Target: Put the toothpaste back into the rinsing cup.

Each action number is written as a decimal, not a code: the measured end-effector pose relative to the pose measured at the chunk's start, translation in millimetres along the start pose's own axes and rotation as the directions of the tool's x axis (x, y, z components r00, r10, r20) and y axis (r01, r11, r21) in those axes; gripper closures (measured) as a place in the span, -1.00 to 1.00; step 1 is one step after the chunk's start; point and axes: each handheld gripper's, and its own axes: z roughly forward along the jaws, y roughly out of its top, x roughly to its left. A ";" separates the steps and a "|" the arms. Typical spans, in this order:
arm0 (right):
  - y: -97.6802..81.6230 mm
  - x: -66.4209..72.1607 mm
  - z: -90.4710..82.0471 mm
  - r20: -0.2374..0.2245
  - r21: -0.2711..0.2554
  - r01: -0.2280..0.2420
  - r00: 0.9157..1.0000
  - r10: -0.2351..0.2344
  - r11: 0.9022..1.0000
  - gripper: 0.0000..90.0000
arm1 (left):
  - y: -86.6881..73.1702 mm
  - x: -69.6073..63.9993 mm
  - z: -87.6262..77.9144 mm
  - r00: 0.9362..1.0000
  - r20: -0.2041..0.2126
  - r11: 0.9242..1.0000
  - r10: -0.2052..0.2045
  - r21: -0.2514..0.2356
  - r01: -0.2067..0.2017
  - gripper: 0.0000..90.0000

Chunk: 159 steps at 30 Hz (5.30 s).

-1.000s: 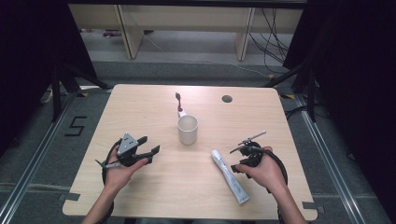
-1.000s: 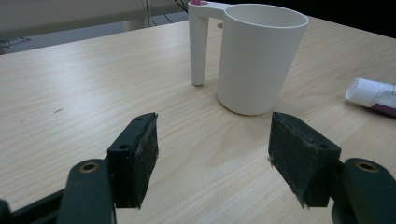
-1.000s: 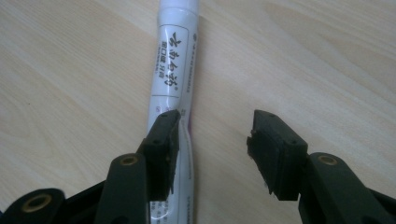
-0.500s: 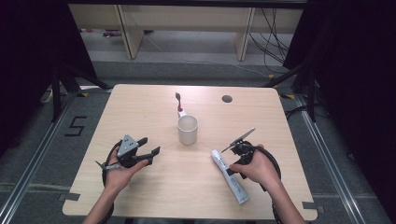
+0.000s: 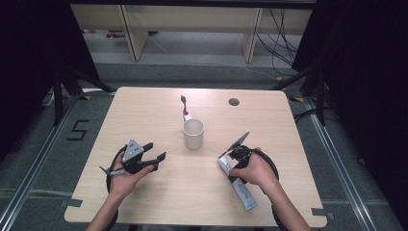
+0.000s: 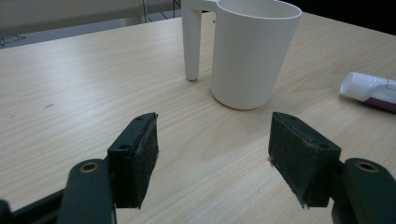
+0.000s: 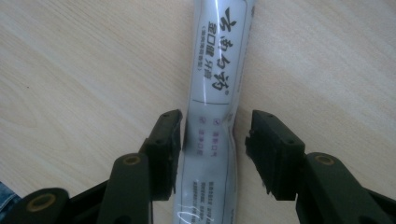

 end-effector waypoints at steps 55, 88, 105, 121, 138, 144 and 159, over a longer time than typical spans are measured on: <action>-3.3 2.3 4.1 0.027 0.067 0.384 0.922 -0.386 0.921 0.66 | 8.7 -23.2 -2.2 0.982 0.150 0.993 0.117 -0.003 -0.118 -0.17; 0.8 45.6 -13.1 -0.012 0.033 0.591 0.807 -0.591 0.806 0.67 | 5.5 -72.2 25.7 0.837 0.499 0.970 0.223 -0.024 -0.243 -0.30; 5.2 58.5 -9.5 -0.032 0.043 0.650 0.760 -0.650 0.758 0.68 | 11.3 -91.0 45.4 0.755 0.597 0.950 0.273 -0.041 -0.311 -0.27; 6.5 66.4 -11.1 -0.040 0.061 0.667 0.745 -0.666 0.742 0.68 | 11.4 -92.8 51.2 0.692 0.656 0.937 0.302 -0.068 -0.344 -0.12; 6.1 70.9 -13.9 -0.051 0.065 0.680 0.734 -0.678 0.731 0.68 | 15.7 -99.0 57.1 0.632 0.684 0.905 0.365 -0.101 -0.413 0.12; 6.0 70.6 -15.2 -0.049 0.055 0.700 0.714 -0.698 0.712 0.68 | 13.5 -97.8 55.5 0.615 0.702 0.903 0.360 -0.095 -0.419 0.20; 6.9 73.1 -18.8 -0.052 0.045 0.718 0.696 -0.716 0.694 0.70 | 12.0 -97.3 56.1 0.593 0.721 0.897 0.360 -0.094 -0.431 0.29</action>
